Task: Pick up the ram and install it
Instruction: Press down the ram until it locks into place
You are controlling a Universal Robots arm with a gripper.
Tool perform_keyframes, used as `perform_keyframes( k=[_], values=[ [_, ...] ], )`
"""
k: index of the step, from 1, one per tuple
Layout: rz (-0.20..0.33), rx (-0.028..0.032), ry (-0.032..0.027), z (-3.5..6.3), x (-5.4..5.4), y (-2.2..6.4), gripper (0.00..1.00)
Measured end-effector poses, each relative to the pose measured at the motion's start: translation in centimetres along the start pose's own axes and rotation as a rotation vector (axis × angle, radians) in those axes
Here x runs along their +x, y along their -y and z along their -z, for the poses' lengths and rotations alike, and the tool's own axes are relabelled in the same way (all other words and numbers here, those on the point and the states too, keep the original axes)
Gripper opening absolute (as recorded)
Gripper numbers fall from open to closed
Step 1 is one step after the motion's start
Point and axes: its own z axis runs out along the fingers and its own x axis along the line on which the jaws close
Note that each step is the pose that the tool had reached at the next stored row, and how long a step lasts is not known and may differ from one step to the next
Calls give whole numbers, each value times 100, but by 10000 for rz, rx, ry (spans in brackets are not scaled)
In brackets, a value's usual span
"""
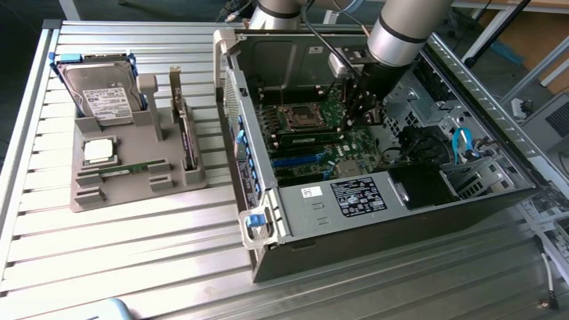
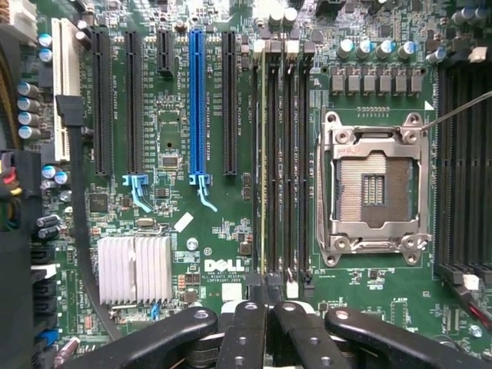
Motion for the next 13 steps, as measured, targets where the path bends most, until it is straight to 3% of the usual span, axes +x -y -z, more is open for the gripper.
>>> perform_keyframes(
  k=[8, 13],
  values=[
    [0, -1, 1, 98, -2, -2, 11],
    [0, 0, 2, 108, -3, -2, 11]
  ],
)
